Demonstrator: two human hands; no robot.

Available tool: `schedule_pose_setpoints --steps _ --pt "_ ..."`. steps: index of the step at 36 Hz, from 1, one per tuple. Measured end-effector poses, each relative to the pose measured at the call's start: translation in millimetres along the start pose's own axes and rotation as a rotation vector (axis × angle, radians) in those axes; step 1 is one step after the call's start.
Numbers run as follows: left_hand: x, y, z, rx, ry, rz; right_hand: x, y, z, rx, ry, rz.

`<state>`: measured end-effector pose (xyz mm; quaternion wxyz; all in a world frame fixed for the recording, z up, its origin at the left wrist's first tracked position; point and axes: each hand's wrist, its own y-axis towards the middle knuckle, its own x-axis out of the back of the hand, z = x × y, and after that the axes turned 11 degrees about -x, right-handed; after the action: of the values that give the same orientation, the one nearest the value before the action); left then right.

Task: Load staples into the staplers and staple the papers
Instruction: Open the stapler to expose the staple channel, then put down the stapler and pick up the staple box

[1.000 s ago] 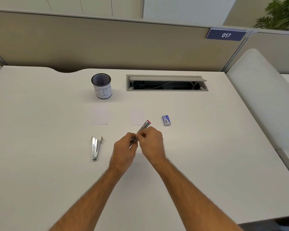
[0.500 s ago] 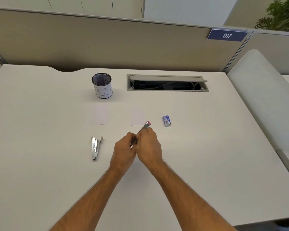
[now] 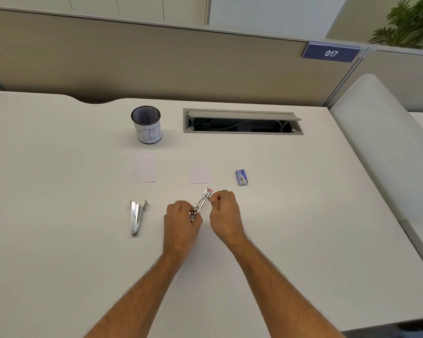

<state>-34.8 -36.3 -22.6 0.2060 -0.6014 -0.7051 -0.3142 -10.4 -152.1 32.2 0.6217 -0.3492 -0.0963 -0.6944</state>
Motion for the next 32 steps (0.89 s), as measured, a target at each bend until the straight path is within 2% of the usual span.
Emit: schedule_pose_setpoints --steps 6,15,17,19,22,29,32 --pt "-17.8 0.4 13.3 0.002 0.158 0.033 6.1 2.4 -6.3 -0.036 0.078 0.037" --pt "-22.3 -5.0 18.2 0.039 0.156 0.116 7.8 10.3 -12.7 -0.082 0.167 0.076" --pt "-16.9 -7.3 14.8 0.032 0.120 0.076 7.7 11.6 -12.4 -0.096 0.180 0.089" --pt "-6.8 -6.4 8.1 0.000 0.032 -0.016 6.4 12.8 -11.1 -0.103 0.184 0.104" --pt "10.5 2.6 -5.3 0.004 -0.234 -0.074 2.0 14.4 -7.0 -0.099 0.182 0.119" --pt "39.3 34.8 -18.8 0.267 -0.715 -0.062 -12.6 14.8 18.4 -0.054 0.191 0.189" --pt "46.8 40.6 -15.0 0.340 -0.832 -0.095 -18.2 16.8 28.1 -0.047 0.224 0.205"
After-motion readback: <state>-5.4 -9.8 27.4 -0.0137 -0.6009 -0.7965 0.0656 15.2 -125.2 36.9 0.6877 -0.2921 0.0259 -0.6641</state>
